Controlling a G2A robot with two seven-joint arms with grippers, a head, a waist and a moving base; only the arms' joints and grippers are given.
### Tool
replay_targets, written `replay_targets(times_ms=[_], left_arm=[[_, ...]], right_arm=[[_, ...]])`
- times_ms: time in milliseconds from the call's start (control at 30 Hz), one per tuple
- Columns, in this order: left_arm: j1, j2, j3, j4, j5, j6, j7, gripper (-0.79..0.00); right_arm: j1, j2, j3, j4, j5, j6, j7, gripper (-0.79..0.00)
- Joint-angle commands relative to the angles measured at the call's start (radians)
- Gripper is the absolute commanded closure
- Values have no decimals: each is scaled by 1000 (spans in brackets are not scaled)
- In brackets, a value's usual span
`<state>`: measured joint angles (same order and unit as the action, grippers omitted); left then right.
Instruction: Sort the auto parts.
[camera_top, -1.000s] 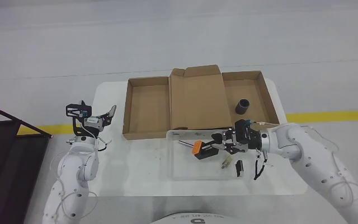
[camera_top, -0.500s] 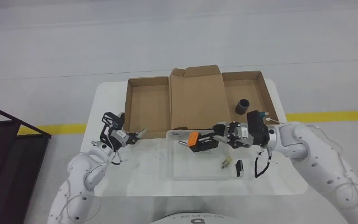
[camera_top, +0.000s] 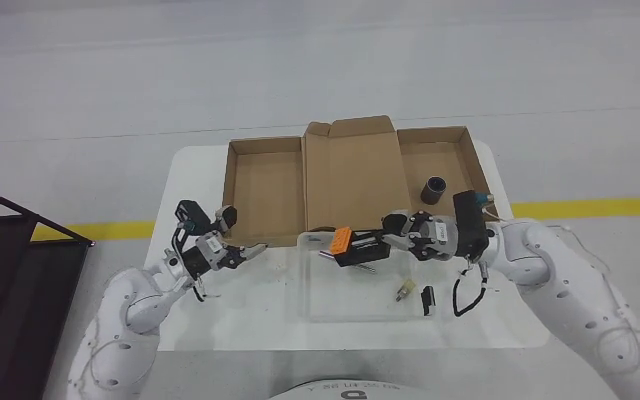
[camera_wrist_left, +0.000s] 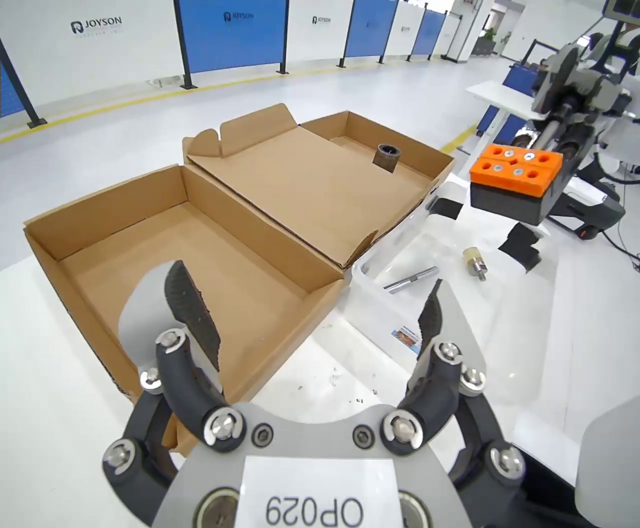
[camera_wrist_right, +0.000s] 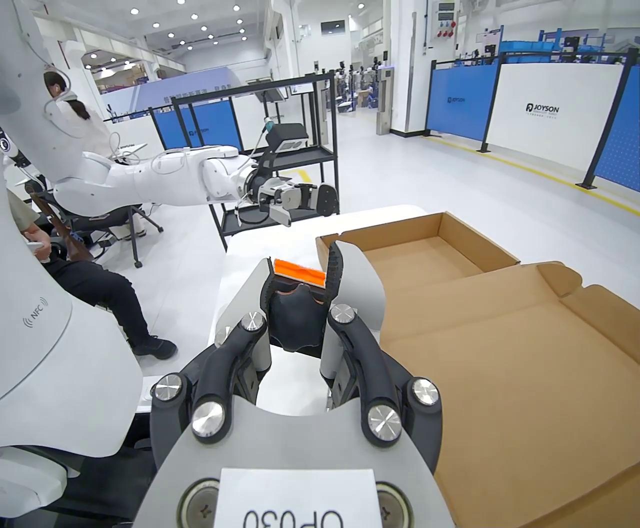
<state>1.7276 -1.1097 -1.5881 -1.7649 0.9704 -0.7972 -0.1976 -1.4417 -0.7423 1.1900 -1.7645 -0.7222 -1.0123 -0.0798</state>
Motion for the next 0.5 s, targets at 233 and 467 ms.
replay_targets(times_ms=[233,467], left_arm=[[13,2,53,-105,277,-36,98,-785],[36,6,243,-71,898,170,507,-785]], right_arm=[[-3,-4,4,17,35,16,-9,0],[7,-12,17,44,95,0,-21,0]])
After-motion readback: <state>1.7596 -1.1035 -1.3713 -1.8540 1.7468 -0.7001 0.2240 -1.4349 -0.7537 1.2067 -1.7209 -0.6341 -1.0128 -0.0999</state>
